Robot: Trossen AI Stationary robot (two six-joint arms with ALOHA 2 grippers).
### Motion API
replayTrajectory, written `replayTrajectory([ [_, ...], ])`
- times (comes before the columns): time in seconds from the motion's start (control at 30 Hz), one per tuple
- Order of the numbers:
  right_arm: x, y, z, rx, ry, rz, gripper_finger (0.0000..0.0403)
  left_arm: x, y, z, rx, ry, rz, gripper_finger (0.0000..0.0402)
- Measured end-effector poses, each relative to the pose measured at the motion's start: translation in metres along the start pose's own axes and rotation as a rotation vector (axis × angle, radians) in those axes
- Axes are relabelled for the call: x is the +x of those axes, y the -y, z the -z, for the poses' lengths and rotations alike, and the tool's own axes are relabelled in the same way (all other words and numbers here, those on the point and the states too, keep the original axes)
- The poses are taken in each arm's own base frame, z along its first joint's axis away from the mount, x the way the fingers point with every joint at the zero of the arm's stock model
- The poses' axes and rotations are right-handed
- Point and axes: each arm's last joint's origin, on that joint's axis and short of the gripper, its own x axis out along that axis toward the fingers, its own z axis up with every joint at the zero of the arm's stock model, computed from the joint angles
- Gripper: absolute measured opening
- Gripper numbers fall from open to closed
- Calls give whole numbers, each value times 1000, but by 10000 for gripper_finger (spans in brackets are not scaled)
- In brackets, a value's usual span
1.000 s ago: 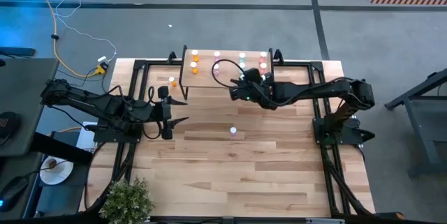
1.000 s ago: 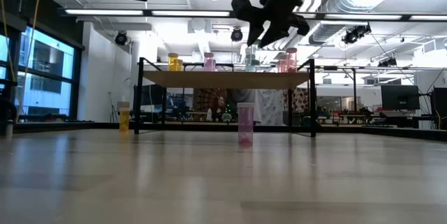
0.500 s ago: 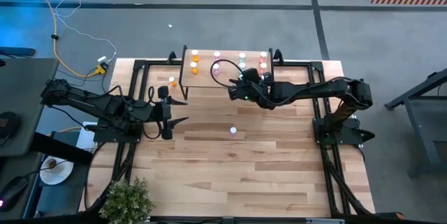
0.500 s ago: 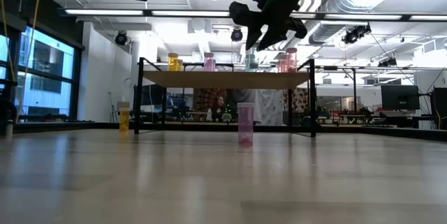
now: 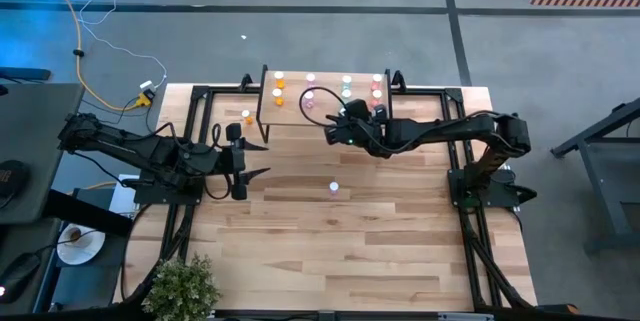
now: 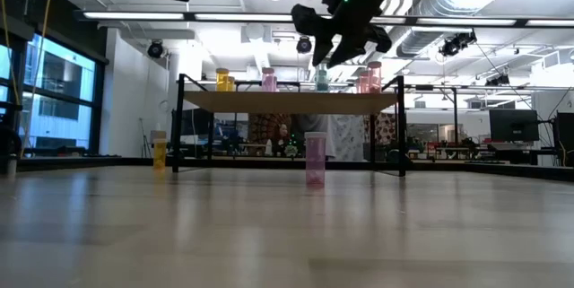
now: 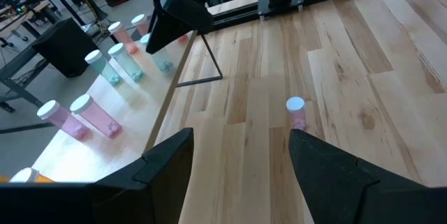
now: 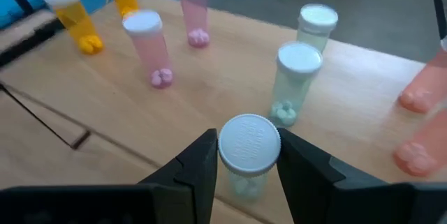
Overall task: Pick and place medicine bottles onto shelf by color
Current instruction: Adjust the green pill bottles on the shelf
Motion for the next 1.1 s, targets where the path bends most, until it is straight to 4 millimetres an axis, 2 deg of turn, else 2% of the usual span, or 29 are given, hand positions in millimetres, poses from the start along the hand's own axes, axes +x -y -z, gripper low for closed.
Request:
replayTrajectory([
  [1.1,2,1,3,-59,-6,29,129,0,0,0,0,0,3,225],
])
